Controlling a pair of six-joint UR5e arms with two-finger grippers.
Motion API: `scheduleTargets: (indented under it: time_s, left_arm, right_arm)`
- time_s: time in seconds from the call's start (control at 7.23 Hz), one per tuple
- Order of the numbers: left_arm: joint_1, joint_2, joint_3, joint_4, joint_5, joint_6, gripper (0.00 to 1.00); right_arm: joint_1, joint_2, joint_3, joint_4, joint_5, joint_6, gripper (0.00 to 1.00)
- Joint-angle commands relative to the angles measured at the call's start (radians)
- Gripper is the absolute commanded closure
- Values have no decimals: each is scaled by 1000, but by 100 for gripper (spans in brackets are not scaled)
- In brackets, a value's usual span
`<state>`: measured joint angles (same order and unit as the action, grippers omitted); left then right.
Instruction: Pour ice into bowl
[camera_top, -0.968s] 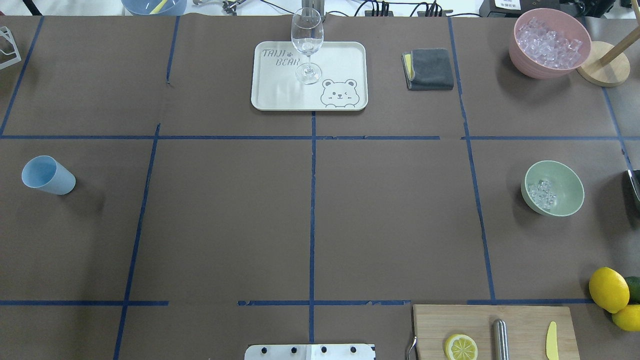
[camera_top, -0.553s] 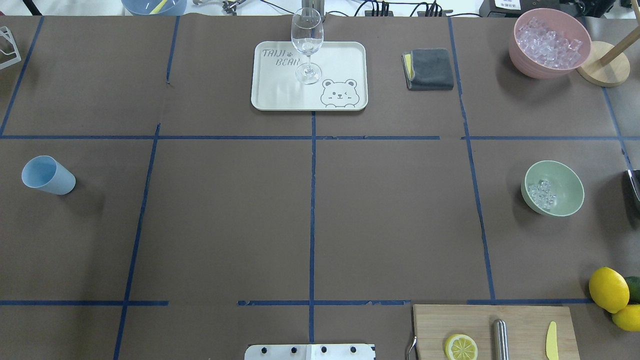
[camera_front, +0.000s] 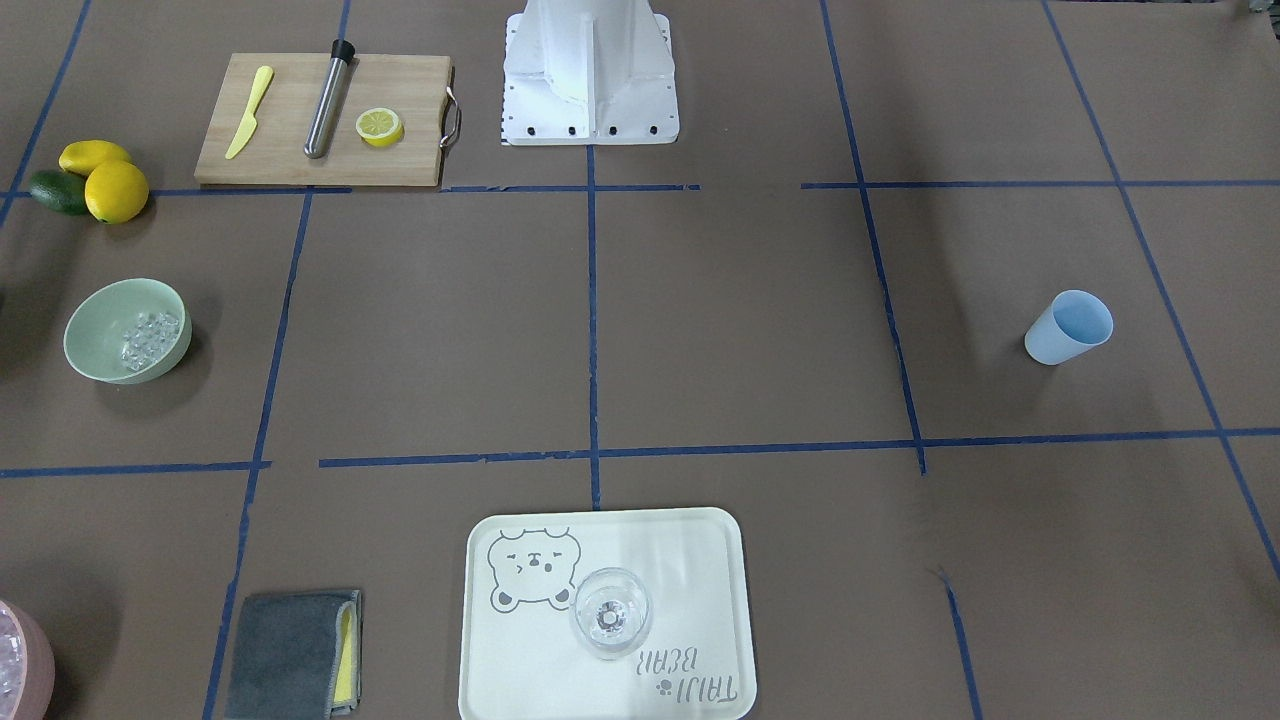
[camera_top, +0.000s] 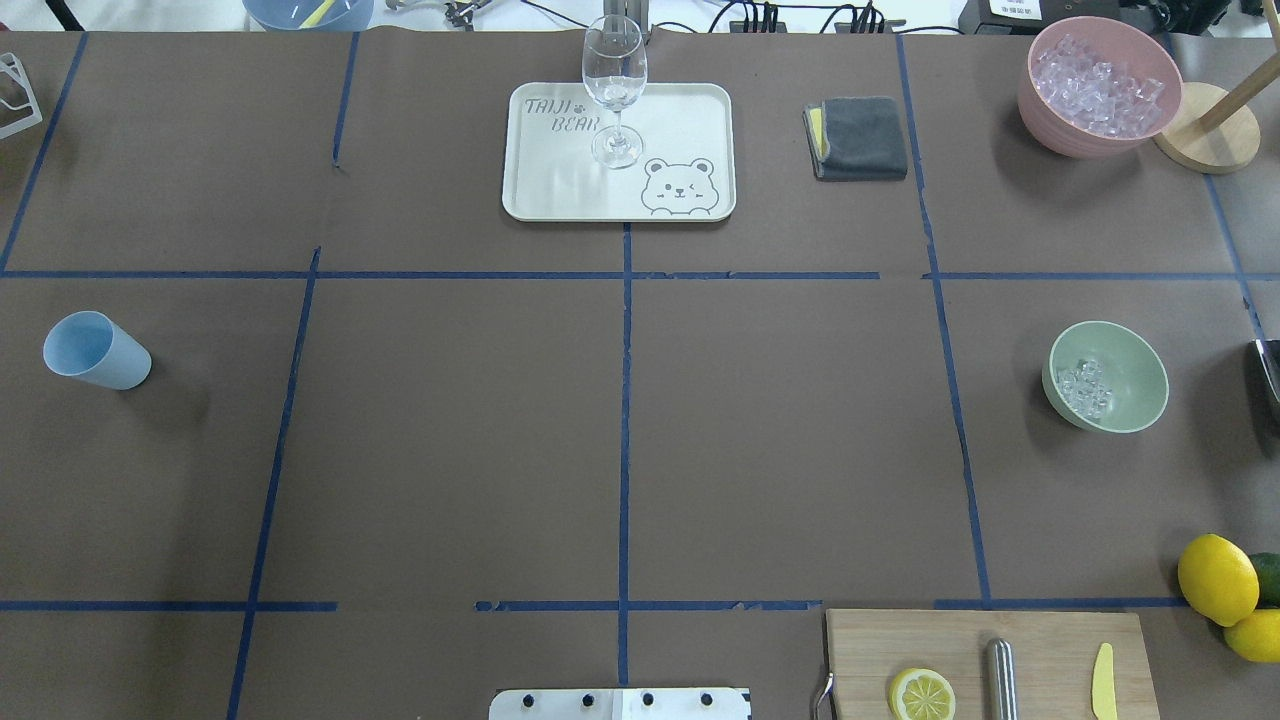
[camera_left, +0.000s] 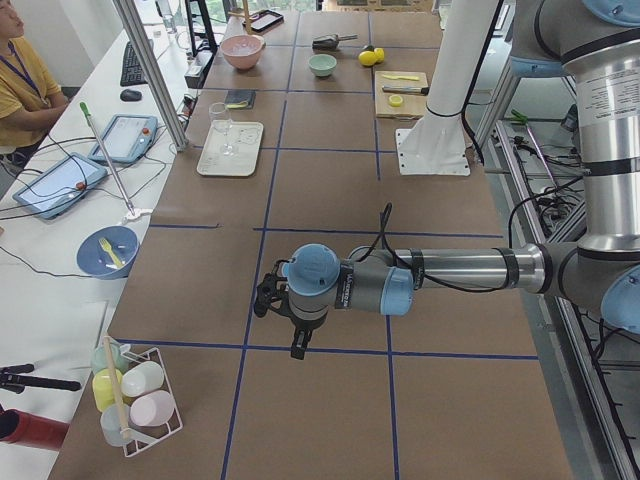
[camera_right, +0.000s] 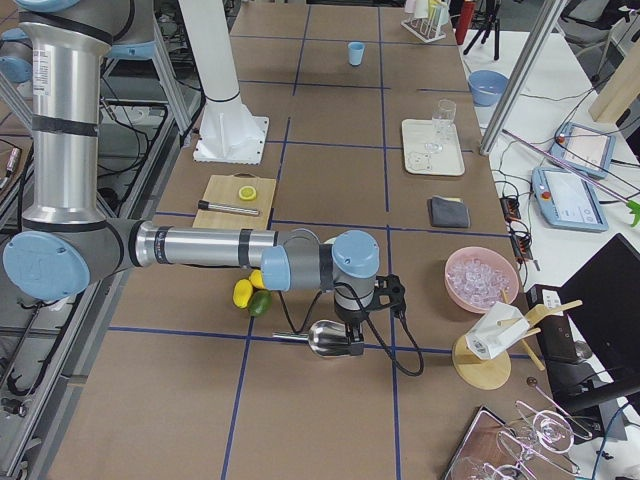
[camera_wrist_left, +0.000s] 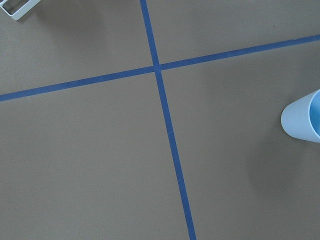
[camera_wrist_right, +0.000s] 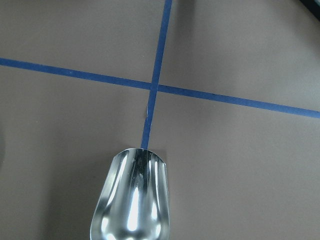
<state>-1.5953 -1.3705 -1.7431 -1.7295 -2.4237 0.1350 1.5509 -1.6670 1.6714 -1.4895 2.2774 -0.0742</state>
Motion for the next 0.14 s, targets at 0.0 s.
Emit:
scheduleTargets:
  time_s: [0.0]
  left_arm:
    - [0,-9,-1,-1,0,0,0]
  right_arm:
    - [-2,1,-1,0,1,1,0]
